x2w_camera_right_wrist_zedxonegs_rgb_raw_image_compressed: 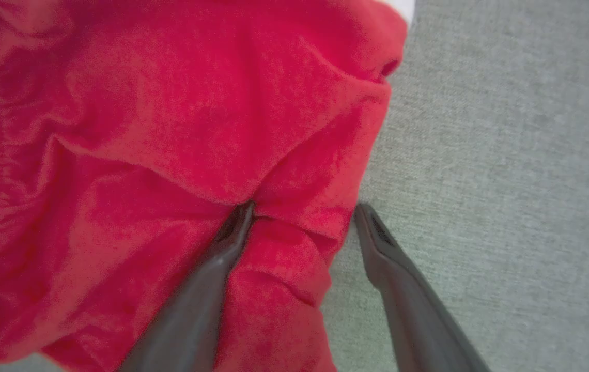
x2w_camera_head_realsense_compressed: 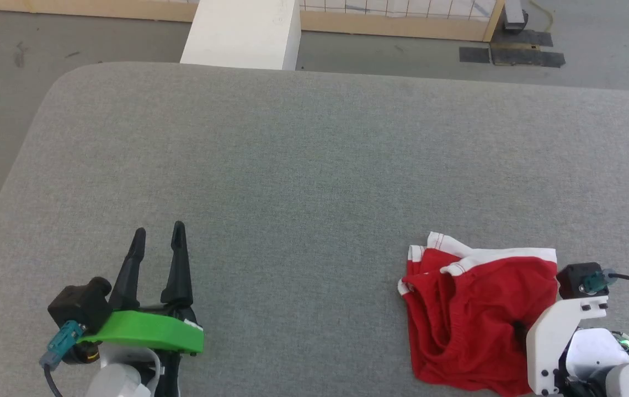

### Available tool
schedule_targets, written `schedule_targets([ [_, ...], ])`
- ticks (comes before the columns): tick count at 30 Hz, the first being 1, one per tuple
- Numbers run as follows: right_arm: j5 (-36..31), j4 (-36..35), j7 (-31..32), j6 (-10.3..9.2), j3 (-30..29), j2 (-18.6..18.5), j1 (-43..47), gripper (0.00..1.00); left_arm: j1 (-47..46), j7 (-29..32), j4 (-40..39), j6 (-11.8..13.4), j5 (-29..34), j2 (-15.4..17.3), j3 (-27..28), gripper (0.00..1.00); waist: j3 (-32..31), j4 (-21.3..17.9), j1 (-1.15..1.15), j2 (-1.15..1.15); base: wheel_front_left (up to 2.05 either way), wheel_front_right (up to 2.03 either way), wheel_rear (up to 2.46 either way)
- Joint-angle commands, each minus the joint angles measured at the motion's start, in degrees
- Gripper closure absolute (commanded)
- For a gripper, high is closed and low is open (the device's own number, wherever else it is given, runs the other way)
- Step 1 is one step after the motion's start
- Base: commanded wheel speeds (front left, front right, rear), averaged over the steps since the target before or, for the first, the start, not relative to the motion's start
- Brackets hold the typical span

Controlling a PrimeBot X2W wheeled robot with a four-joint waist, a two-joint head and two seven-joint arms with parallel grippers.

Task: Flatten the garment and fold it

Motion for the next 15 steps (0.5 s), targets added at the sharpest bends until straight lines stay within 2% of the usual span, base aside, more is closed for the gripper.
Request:
schedule_targets([
  [1, -0.4, 2.0, -0.4, -0.11, -0.3, 0.0, -0.2, 0.0, -0.6, -0.3, 0.1, -0.4, 0.0, -0.1, 0.1, 0.0, 0.1, 0.1, 0.0, 0.0, 0.0, 0.0, 0.0],
  [3, -0.5, 3.8, -0.5, -0.11, -0.7, 0.0, -0.6, 0.0, -0.7, -0.3, 0.2, -0.4, 0.0, 0.0, 0.0, 0.0, 0.1, 0.2, 0.0, 0.0, 0.0, 0.0, 0.0],
  [4, -0.5, 4.7, -0.8, -0.11, -0.7, -0.1, -0.9, 0.68, -0.8, -0.3, 0.3, -0.4, 0.0, 0.0, -0.1, 0.0, 0.1, 0.2, 0.0, 0.0, 0.0, 0.0, 0.0],
  [5, -0.5, 5.4, -1.2, -0.11, -0.7, -0.2, -1.1, 1.0, -0.9, -0.3, 0.4, -0.4, 0.0, 0.0, -0.2, 0.0, 0.0, 0.3, 0.0, 0.0, 0.0, 0.0, 0.0],
  [11, -0.6, 7.2, -2.8, -0.11, 1.4, -2.2, -2.4, 1.0, -0.7, -0.3, 0.7, -0.4, -0.2, 0.1, -0.7, 0.0, -1.0, 0.3, 0.0, 0.0, 0.0, 0.0, 0.0],
  [15, 0.7, 5.8, -2.5, -0.11, 6.1, -5.8, -3.6, 1.0, 0.0, -0.3, 0.4, -0.4, -0.3, 0.3, -0.7, 0.0, -1.8, -0.8, 0.0, 0.0, 0.0, 0.0, 0.0],
])
